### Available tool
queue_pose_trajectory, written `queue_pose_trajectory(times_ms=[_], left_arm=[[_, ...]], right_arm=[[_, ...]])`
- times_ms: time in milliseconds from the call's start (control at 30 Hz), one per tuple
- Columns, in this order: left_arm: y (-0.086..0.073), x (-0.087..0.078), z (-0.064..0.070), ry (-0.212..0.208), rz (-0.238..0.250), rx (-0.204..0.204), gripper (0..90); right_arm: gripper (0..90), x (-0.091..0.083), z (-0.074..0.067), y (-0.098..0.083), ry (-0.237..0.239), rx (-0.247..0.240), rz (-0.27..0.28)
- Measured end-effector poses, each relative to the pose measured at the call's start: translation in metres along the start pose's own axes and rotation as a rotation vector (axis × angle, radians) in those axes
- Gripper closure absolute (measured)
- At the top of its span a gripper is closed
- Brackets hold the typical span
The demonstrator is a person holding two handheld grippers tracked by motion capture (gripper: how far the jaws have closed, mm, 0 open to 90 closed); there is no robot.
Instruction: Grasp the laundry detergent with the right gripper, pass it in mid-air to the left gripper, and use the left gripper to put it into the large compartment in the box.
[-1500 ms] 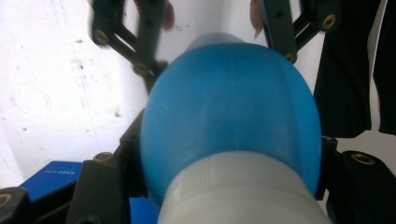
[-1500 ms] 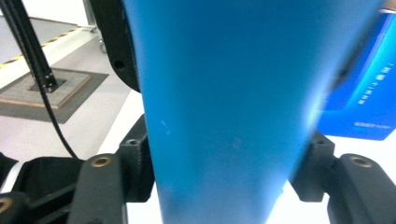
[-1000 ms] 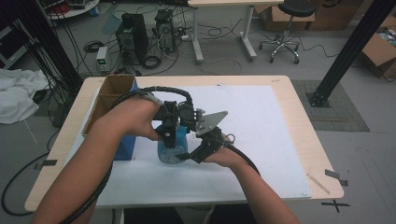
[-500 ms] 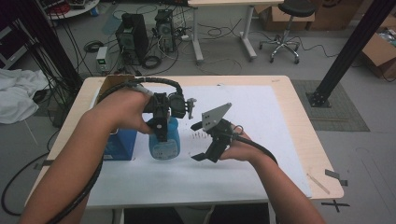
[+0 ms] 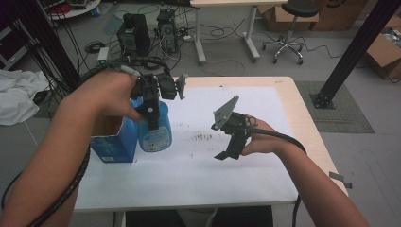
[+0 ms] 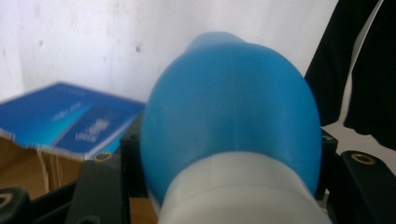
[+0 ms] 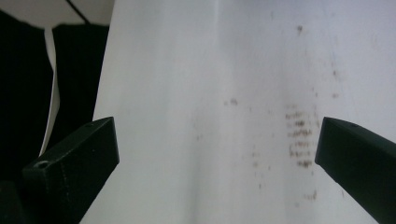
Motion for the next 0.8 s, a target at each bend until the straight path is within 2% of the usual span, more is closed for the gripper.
queue_pose_trajectory(times_ms=[200, 300, 400, 433, 467, 600, 800], left_arm=[[-0.012, -0.027, -0.006, -0.001, -0.002, -0.172, 38.2], [-0.018, -0.038, -0.010, 0.015, 0.008, -0.277, 38.2], [-0.024, -0.050, -0.016, 0.029, 0.018, -0.386, 38.2], [-0.027, -0.055, -0.019, 0.038, 0.023, -0.438, 38.2], [-0.029, -0.057, -0.020, 0.041, 0.024, -0.459, 38.2], [-0.039, -0.070, -0.029, 0.075, 0.024, -0.599, 38.2], [-0.052, -0.082, -0.040, 0.086, 0.001, -0.804, 38.2]], right_arm=[[0.0, -0.012, -0.001, -0.022, 0.011, 0.008, -0.132], [0.0, -0.019, -0.001, -0.031, 0.011, 0.013, -0.172], [0.0, -0.025, 0.000, -0.038, 0.008, 0.017, -0.197], [0.0, -0.027, -0.001, -0.040, 0.006, 0.017, -0.209], [0.0, -0.029, -0.001, -0.043, 0.005, 0.015, -0.219], [0.0, -0.033, -0.001, -0.047, 0.008, 0.016, -0.238], [0.0, -0.036, 0.000, -0.050, 0.005, 0.015, -0.245]])
Point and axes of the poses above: each handheld gripper's, and its own axes: x roughly forward along the jaws, y roughly out of its top, z roughly to its right, the point moved 10 cm from there along x, roughly forward along the jaws, and after that the axes turned 13 degrees about z, right-handed, at the moved point
